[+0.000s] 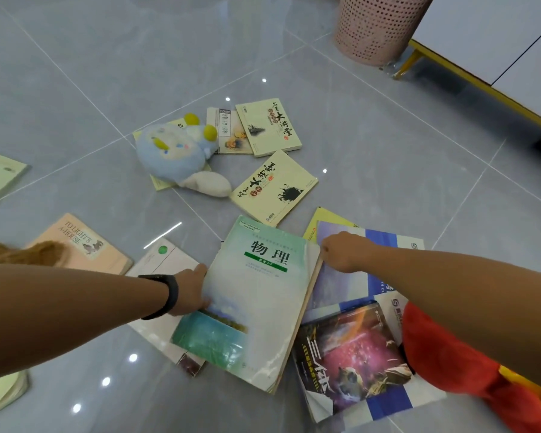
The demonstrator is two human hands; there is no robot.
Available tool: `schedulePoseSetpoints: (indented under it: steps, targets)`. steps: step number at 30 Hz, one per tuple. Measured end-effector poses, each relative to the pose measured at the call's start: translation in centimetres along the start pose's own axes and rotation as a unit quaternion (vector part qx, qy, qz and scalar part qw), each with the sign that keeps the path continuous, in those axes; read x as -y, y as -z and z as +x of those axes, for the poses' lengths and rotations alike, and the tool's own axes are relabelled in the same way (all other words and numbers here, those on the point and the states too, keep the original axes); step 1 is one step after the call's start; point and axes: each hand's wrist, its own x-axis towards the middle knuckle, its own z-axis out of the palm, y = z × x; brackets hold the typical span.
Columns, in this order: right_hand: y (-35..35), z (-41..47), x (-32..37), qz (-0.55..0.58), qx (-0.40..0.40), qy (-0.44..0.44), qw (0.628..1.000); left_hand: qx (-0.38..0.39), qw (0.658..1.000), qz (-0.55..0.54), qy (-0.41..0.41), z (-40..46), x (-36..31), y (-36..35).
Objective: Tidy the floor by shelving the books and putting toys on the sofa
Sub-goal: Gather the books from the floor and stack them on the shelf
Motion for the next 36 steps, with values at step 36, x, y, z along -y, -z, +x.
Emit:
schedulePoseSetpoints:
  steps: [36]
  targets:
    - [9.1,1.2,-5.6,-0.090,-0.444,-0.024,0.891,-0.005,0.977,-0.207,0.058,0.0,-1.5,1.0]
